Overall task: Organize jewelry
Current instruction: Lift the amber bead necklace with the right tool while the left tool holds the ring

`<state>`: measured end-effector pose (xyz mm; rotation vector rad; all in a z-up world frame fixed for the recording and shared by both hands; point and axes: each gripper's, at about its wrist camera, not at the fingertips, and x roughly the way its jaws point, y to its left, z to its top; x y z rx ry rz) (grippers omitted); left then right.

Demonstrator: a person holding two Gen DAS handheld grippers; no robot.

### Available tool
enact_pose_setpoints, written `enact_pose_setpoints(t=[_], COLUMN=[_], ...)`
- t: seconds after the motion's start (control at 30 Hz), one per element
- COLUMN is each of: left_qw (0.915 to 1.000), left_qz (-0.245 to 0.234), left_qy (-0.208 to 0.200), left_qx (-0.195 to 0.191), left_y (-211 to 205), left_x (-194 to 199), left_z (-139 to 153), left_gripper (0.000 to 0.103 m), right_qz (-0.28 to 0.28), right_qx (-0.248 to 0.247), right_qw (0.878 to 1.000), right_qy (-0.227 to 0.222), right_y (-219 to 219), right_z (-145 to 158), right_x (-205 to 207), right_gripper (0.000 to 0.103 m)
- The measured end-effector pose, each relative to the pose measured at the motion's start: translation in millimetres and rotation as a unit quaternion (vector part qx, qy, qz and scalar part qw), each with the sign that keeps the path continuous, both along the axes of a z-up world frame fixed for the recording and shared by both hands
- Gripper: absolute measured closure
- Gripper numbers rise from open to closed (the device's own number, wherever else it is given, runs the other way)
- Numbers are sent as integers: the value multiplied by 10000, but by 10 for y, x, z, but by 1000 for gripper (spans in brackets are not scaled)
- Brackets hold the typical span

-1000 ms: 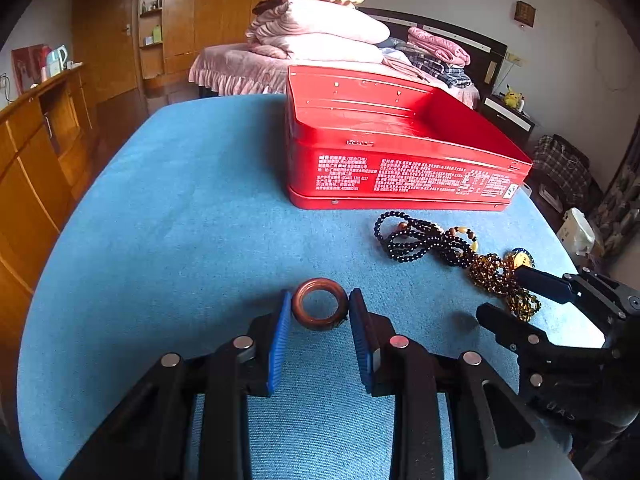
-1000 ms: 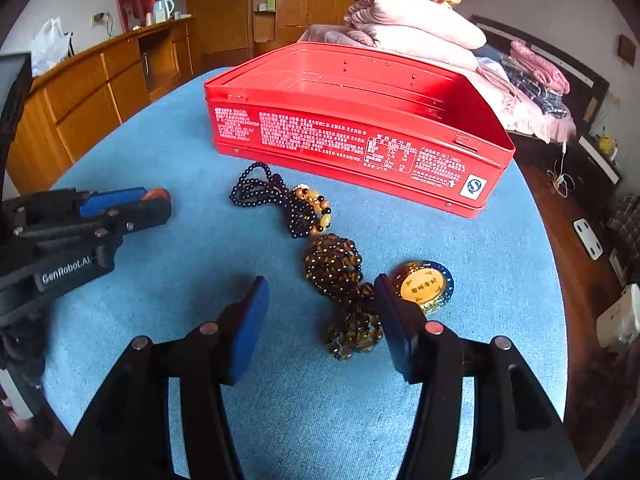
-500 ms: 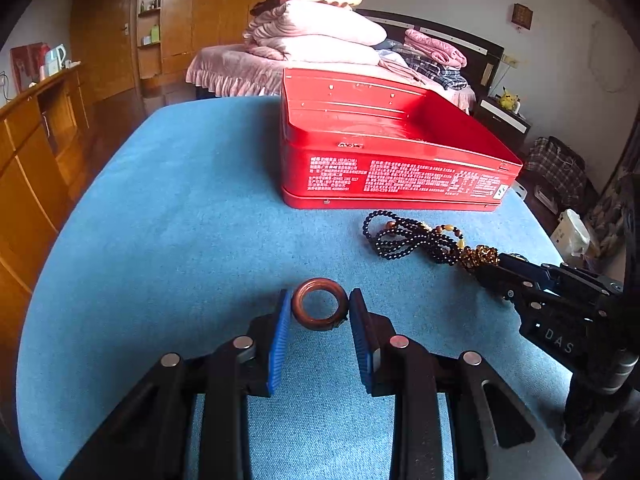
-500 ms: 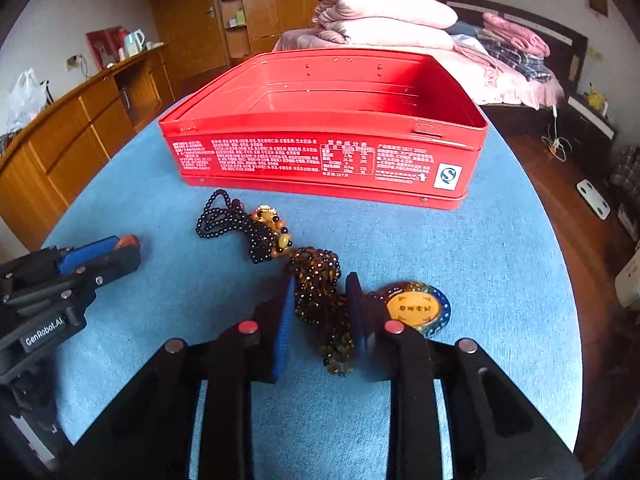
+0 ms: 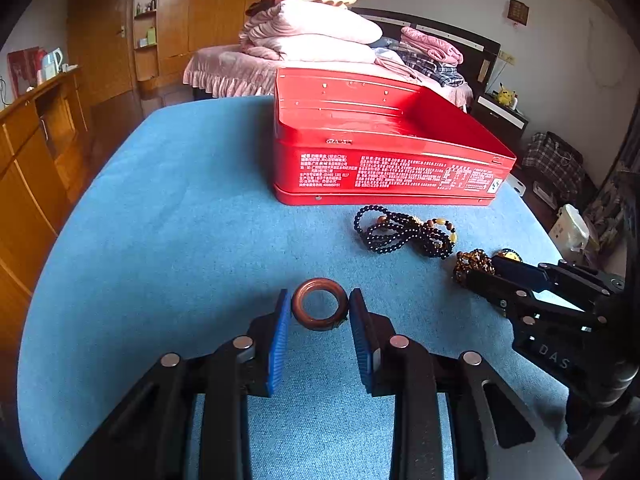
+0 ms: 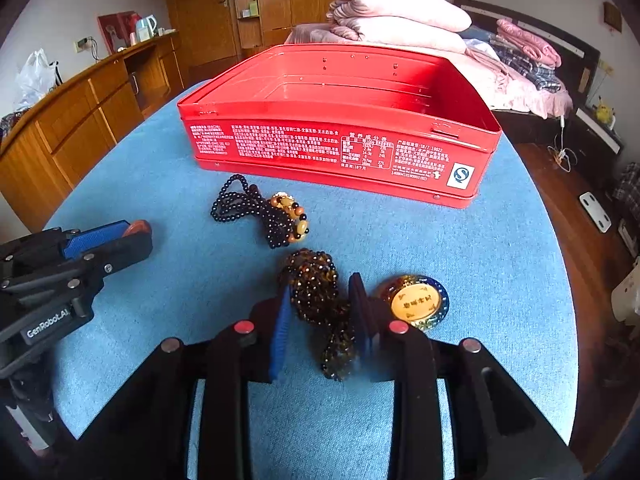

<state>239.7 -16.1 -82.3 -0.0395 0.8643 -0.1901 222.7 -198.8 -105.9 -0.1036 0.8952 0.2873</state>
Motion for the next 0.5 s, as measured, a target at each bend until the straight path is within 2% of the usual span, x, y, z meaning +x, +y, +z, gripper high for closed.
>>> enact_pose_setpoints(t=[0.07,0.17,0.23,0.3,0.37,0.43,0.5], left_qw=[10000,10000,10000,10000,10000,10000,10000], left_qz=[10,18,14,14,10,14,17], left_qy=[9,-15,-30,-38,-36,-30,-25], left_qx=[-21,-37,-44,-52,-60,-60,-57], left_y=[4,1,-8,-8,-2,-7,-7], left_x=[1,-10,-14,-17,-19,-15,-17], left_z=[-4,13,25,33,27,26,24], left_gripper=[74,74,74,74,74,74,74], right_qz=[148,342,431,448,439,436,369], right_qx=[-9,-230,-437,-591,-641,-335,-69], right_qw=[9999,9991,9981,9972,9970,9985,9992], right_qy=[10,3,-12,-22,-32,73,134], right_y=[16,90,142,177,191,133,60], right_z=[28,32,4,-25,-43,-58,-62], right_x=[-30,-66,-77,-63,-33,29,75], right_gripper=[63,56,55,58,66,77,79])
